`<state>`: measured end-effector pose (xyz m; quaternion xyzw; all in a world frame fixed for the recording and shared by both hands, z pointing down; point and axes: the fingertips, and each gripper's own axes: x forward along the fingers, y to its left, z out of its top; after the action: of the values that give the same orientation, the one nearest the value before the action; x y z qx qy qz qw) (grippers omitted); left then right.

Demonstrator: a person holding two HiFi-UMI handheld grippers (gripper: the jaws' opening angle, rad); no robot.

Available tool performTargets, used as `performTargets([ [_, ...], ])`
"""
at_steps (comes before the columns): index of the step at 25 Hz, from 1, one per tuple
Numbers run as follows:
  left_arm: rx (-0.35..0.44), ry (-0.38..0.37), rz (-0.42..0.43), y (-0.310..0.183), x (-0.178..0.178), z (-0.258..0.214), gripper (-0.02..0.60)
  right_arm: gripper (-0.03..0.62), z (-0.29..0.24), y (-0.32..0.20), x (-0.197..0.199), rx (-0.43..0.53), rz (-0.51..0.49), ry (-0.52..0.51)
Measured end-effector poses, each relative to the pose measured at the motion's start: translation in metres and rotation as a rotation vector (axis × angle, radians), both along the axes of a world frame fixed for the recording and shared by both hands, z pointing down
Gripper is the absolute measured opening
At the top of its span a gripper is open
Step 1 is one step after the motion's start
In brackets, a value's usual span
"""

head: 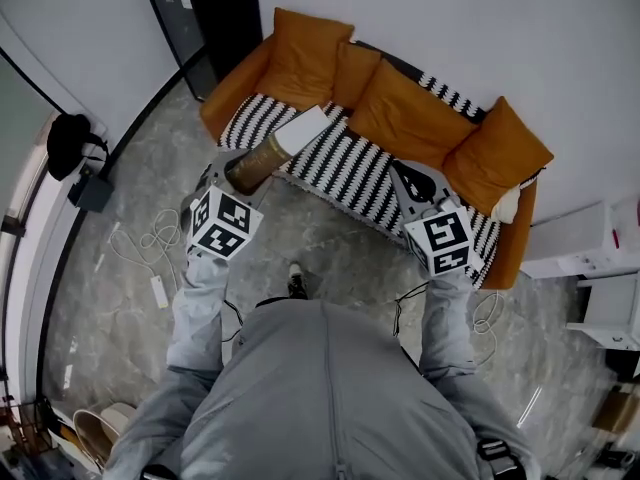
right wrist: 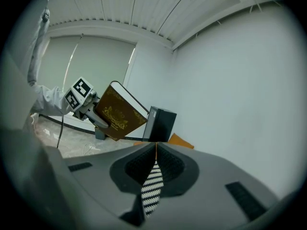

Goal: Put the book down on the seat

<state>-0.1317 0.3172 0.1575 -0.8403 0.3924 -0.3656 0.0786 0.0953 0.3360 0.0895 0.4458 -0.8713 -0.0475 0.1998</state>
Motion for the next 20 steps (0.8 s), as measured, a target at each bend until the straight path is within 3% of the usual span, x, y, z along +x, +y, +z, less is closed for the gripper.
performTargets([
  [14, -0.031, 0.012, 0.045, -0.078, -0.037, 0.015, 0.242, 0.029, 0.012, -0.056, -0.036, -0.040, 0.049, 0.000],
  [20, -0.060, 0.020, 0.043, -0.100, -0.041, 0.027, 0.242, 0.031, 0.023, -0.078, -0.031, -0.065, 0.073, 0.014],
])
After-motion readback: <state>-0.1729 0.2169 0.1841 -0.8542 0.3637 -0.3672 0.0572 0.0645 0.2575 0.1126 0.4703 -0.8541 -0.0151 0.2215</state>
